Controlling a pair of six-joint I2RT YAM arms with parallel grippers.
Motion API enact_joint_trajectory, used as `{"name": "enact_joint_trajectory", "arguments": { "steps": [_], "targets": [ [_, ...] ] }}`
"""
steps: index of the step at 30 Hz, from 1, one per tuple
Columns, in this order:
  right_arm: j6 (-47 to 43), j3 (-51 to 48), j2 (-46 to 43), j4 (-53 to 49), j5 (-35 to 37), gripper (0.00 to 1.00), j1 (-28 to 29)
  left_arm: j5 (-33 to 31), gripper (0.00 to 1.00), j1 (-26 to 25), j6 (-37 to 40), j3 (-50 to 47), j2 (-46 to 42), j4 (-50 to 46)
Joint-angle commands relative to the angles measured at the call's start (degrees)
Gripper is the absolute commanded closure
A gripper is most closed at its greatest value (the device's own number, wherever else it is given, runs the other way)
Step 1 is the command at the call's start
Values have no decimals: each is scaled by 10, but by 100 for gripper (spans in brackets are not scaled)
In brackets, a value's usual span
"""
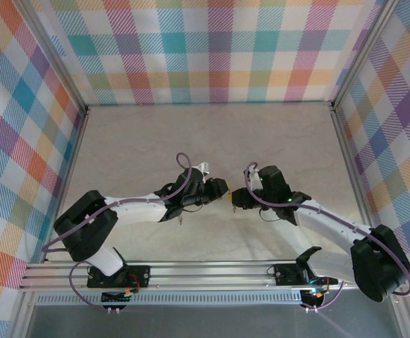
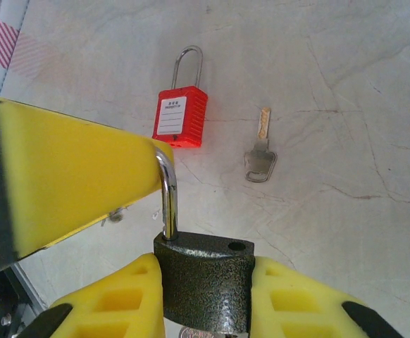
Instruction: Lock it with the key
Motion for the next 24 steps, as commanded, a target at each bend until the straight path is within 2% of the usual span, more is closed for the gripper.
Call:
{"name": "enact_joint_trajectory", "arguments": {
  "steps": [1, 8, 12, 16, 20, 23, 24],
  "targets": [
    [2, -4, -18, 31, -17, 73, 3, 9, 76, -6, -15, -9, 9, 45],
    [7, -6, -8, 42, -35, 73, 3, 4, 83, -6, -14, -5, 2, 49],
    [9, -6, -8, 44, -38, 72, 2, -2, 96, -7, -10, -5, -8, 43],
    [10, -7, -9, 45, -38, 72, 3, -3, 98, -6, -9, -6, -10, 41],
    [13, -9, -12, 45, -41, 65, 3, -4, 100, -6, -9, -4, -15, 38],
    [14, -9, -18, 41, -49, 52, 3, 0, 100, -5, 3, 6, -25, 17],
    [13, -8, -22, 34, -50, 50, 2, 5, 100, -6, 14, 12, -29, 8]
  ]
}}
